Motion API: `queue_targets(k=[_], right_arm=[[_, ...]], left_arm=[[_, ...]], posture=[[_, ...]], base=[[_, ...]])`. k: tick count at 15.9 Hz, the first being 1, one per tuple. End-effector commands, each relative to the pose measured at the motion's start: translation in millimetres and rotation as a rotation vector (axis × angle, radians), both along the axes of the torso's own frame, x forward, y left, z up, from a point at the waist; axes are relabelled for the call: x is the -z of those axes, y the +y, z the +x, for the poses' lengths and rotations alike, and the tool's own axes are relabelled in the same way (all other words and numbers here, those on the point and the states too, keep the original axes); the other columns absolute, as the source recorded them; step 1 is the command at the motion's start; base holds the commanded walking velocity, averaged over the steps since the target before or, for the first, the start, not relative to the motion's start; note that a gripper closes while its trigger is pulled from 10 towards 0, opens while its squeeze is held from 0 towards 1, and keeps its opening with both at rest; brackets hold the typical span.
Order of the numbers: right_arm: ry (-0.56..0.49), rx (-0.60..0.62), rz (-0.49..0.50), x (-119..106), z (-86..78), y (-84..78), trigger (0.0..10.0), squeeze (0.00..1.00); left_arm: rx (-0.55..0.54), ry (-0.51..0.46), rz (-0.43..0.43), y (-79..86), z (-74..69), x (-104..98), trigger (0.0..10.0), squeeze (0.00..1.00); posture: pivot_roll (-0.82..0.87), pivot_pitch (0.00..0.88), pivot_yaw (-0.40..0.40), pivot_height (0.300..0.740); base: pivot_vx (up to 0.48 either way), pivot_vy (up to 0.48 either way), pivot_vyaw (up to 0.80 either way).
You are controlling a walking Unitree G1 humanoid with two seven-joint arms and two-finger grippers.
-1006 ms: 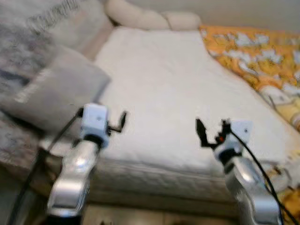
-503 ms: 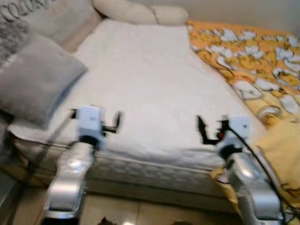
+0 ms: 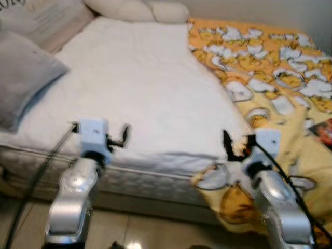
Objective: Clean up the room
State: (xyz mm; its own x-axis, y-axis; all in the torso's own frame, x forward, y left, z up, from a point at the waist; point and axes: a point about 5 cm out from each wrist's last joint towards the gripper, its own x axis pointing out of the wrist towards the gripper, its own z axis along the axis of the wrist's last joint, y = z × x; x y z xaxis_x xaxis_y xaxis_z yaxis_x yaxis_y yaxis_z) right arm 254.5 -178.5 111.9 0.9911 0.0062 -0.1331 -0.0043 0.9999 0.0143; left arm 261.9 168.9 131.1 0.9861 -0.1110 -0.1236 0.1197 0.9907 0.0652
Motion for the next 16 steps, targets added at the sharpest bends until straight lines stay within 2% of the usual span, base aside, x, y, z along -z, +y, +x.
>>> queue_targets(k=[1,6,8,11,16], right_arm=[[-0.027,-0.022,0.009,-5.0,2.4,3.7,10.0,1.00],[-0.020,-0.063,0.010,-2.7,3.8,2.1,10.0,1.00],[-0.015,-0.067,0.011,0.9,2.4,0.2,10.0,1.00],[-0.017,-0.060,-0.001,2.2,1.8,-1.4,10.0,1.00],[-0.024,-0.038,0.001,1.7,0.9,-5.2,10.0,1.00]], left_arm=[[-0.018,0.002,0.029,9.6,-3.3,-1.3,10.0,1.00],[-0.044,0.044,0.069,28.6,-25.4,6.5,10.0,1.00],[-0.044,0.051,0.081,31.3,-28.7,6.8,10.0,1.00],[-0.026,0.039,0.093,28.7,-24.3,4.1,10.0,1.00],[0.003,0.025,0.098,22.5,-17.6,1.5,10.0,1.00]], posture=[[-0.13,0.033,-0.031,0.740],[-0.12,0.029,-0.039,0.740],[-0.12,0.028,-0.031,0.740],[-0.12,0.028,-0.020,0.740],[-0.13,0.032,-0.006,0.740]], base=[[0.000,-0.428,0.00],[0.000,-0.375,0.00],[0.000,-0.352,0.00],[0.000,-0.351,0.17],[0.000,-0.377,0.80]])
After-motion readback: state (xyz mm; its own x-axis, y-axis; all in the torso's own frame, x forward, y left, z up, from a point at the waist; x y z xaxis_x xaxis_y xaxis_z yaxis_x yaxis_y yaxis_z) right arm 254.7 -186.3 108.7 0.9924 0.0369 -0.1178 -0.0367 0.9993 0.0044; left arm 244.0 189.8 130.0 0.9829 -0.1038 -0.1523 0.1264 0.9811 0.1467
